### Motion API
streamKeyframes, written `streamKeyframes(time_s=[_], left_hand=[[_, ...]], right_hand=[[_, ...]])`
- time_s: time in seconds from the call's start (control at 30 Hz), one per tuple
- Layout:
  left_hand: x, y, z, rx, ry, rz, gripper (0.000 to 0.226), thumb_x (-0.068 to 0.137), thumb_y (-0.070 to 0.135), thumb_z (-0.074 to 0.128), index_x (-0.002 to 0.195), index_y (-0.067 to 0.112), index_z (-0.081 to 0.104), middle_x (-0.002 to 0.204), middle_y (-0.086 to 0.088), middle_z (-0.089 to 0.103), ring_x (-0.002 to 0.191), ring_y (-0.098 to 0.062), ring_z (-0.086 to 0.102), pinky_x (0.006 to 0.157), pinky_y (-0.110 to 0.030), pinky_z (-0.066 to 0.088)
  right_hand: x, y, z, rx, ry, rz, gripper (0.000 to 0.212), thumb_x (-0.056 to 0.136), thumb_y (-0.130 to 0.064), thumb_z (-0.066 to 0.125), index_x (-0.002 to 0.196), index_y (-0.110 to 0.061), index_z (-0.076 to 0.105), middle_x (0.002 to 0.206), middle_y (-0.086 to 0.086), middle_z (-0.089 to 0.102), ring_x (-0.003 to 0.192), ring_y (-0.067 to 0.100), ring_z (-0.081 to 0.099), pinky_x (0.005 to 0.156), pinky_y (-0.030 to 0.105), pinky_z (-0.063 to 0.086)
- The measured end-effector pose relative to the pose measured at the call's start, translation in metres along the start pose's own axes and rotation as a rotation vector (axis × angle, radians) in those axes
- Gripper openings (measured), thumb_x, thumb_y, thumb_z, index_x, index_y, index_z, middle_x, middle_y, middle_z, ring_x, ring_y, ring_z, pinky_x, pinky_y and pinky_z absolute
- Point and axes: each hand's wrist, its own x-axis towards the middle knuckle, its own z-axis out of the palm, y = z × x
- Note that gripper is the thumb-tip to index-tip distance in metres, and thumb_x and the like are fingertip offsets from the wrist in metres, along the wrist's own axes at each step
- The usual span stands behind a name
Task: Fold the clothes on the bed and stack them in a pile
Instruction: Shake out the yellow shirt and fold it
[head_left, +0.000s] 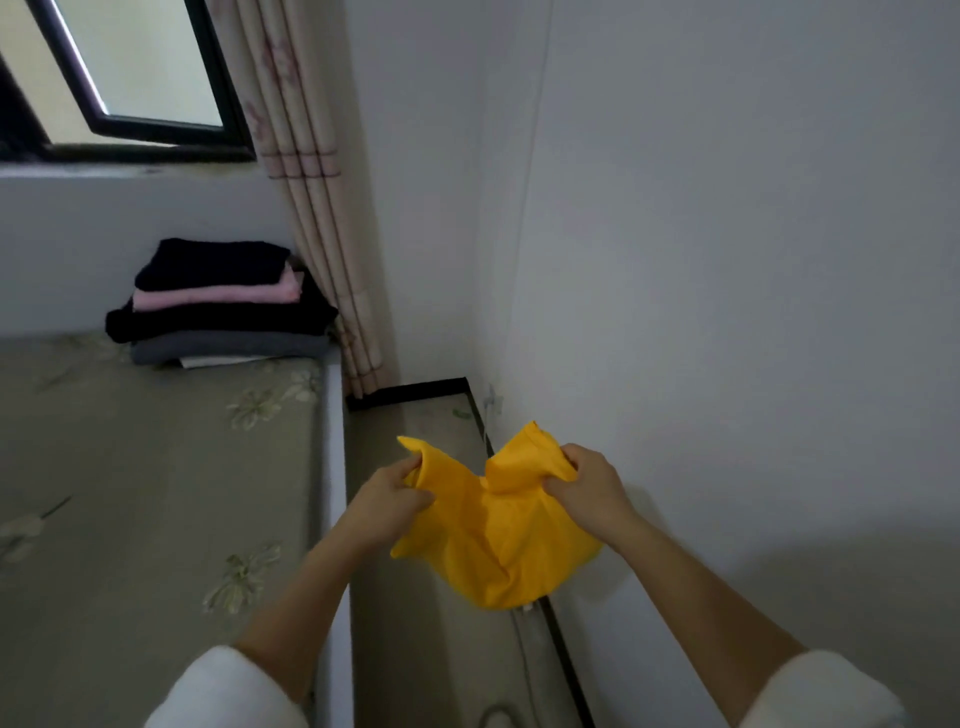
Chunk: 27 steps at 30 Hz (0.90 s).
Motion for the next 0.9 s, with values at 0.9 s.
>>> streamKeyframes(time_s=[0.9], left_hand=[[0.387, 0.024, -0.313, -0.338, 0.336, -0.276, 0.049, 0.094, 0.009, 0.053, 0.141, 0.02, 0.044, 0.099, 0.001, 0.064, 0.088, -0.016, 0.063, 0.066, -0.026, 0.05]], right_hand=[[0.549, -0.224, 0.173, 0.091, -0.357, -0.398, 0.022, 0.082, -0.019, 0.067, 0.091, -0.03, 0.05, 0.081, -0.01, 0.052, 0.075, 0.002, 0.049, 0.054, 0.021, 0.032]])
